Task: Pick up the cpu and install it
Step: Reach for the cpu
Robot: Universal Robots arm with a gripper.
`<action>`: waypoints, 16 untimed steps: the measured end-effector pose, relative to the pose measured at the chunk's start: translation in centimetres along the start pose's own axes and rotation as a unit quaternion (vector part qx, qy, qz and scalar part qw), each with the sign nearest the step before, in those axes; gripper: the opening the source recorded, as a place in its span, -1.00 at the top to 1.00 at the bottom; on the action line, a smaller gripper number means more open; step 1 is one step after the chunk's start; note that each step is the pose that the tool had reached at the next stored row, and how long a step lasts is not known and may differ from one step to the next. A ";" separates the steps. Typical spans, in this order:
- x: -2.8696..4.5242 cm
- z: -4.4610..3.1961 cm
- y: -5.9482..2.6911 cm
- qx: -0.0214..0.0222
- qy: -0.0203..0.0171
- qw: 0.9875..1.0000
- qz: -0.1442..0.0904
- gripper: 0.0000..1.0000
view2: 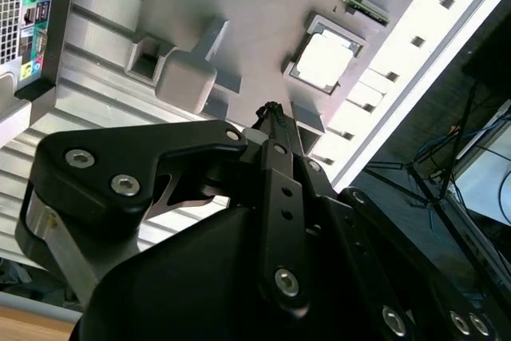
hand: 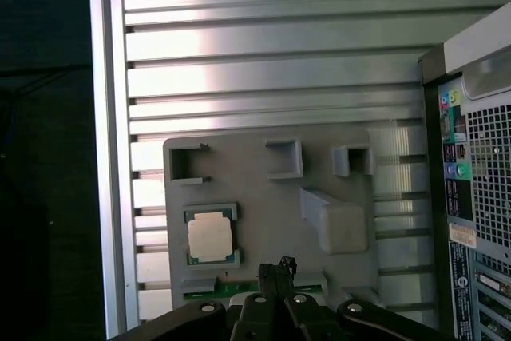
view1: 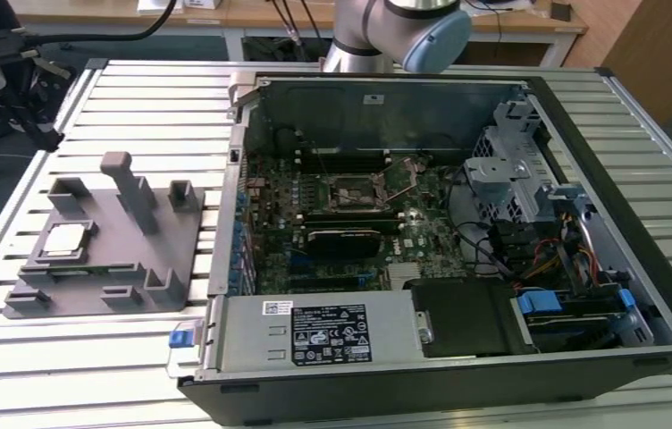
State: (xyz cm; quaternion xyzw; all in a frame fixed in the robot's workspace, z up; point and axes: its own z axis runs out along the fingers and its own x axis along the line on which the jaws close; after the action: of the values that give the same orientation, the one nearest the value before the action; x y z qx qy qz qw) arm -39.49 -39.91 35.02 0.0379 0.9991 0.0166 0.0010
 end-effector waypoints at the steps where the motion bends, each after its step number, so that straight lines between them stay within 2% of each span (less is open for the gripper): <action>1: 0.13 0.04 -0.01 0.000 0.000 1.000 0.000 0.79; 16: 2.77 0.54 -0.23 0.000 0.001 1.000 0.000 0.79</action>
State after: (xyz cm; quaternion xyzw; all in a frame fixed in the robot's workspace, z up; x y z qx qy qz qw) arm -42.27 -39.90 34.47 0.0379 0.9991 0.0163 -0.0004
